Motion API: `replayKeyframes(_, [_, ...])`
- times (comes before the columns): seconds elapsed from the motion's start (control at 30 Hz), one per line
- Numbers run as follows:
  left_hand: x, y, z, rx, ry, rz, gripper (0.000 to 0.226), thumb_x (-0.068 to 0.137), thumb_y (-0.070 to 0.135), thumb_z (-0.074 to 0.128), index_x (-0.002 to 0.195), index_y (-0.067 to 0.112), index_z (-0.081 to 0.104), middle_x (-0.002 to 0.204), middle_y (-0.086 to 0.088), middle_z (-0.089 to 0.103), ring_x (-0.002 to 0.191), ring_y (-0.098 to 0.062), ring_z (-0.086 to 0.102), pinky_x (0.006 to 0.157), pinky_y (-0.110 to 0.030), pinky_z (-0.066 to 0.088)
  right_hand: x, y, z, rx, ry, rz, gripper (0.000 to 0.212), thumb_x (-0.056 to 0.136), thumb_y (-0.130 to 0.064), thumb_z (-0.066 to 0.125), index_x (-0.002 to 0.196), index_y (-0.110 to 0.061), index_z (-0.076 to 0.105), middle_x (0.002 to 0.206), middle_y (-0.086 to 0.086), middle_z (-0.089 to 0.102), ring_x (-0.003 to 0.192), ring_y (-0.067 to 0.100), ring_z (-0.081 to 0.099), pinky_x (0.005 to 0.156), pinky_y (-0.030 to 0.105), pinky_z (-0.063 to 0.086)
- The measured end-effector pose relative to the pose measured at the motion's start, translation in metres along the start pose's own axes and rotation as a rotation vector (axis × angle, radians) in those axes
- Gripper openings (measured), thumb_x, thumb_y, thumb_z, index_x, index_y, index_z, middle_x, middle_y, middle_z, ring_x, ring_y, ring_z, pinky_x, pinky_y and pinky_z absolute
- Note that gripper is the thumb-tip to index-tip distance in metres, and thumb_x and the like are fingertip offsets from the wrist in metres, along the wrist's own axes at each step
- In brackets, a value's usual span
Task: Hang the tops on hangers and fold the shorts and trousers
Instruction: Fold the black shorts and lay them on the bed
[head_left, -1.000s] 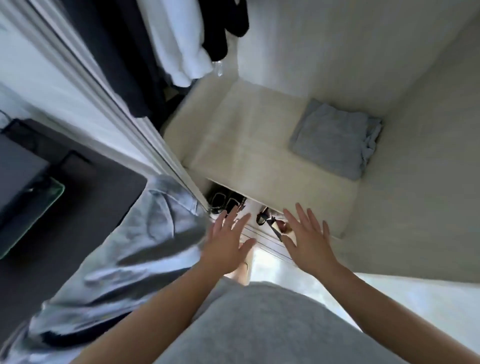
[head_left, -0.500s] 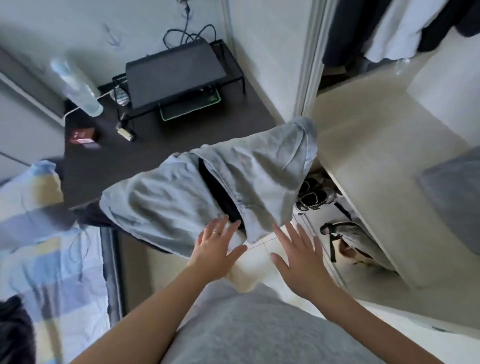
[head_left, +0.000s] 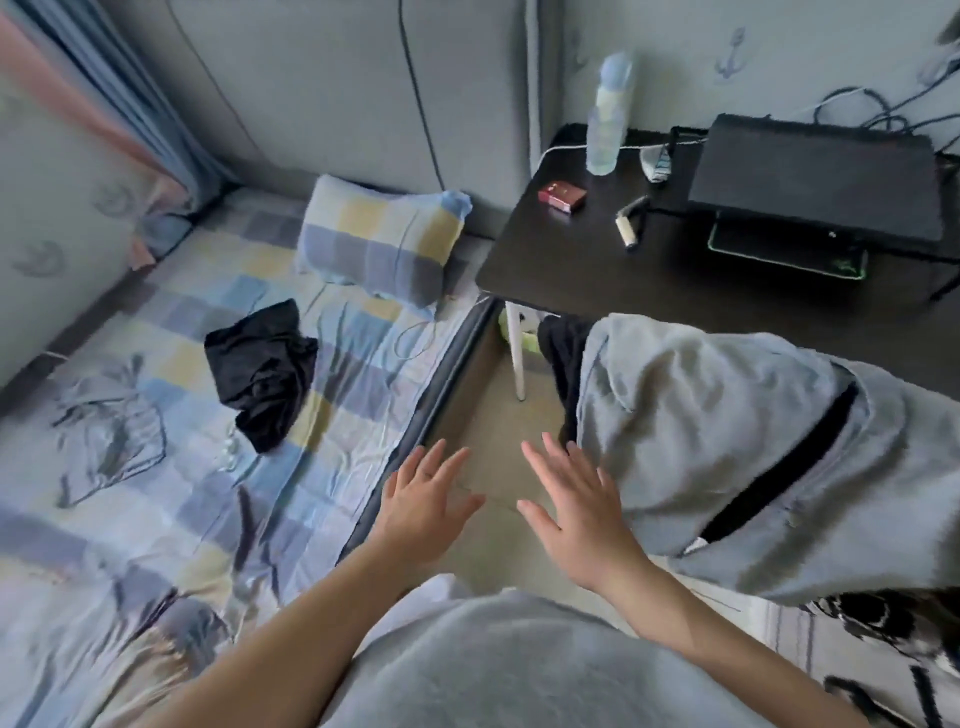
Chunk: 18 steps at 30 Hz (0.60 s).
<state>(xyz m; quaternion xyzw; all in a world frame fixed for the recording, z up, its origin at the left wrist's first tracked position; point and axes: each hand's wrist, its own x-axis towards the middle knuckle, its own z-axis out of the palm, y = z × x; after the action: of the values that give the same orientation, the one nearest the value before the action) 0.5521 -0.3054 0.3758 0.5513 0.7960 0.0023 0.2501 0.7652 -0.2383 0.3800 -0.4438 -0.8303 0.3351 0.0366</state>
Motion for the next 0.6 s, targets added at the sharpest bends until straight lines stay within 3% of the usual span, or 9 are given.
replayKeyframes(0.2, [-0.005,-0.125,-0.018,-0.133,0.083,-0.174,0.064,0.097,0.067,0.037,0.155,0.048,0.018,0.167,0.011,0.008,0.154,-0.018,0.001,0.122,-0.045,0.008,0.079,-0.093,0.048,-0.072,-0.111,-0.166,0.063,0.104,-0.049,0.039,0.158,-0.042,0.008,0.168,-0.012,0.0,0.155,0.014,-0.003,0.122,0.044,0.009])
replayKeyframes(0.4, [-0.019,-0.263,-0.043,-0.22,0.153,-0.343,0.065,0.096,0.07,0.034,0.154,0.048,0.019,0.167,0.011,0.011,0.154,-0.019,0.003,0.121,-0.046,0.01,0.151,-0.193,0.112,-0.103,-0.195,-0.254,0.062,0.103,-0.05,0.039,0.158,-0.044,0.009,0.167,-0.016,0.0,0.154,0.01,-0.004,0.123,0.044,0.005])
replayKeyframes(0.6, [-0.036,-0.341,-0.054,-0.33,0.155,-0.479,0.064,0.097,0.069,0.034,0.155,0.045,0.02,0.167,0.011,0.011,0.154,-0.02,0.004,0.122,-0.047,0.013,0.194,-0.255,0.155,-0.139,-0.337,-0.286,0.061,0.103,-0.05,0.038,0.157,-0.046,0.008,0.166,-0.02,-0.001,0.153,0.006,-0.007,0.123,0.042,0.0])
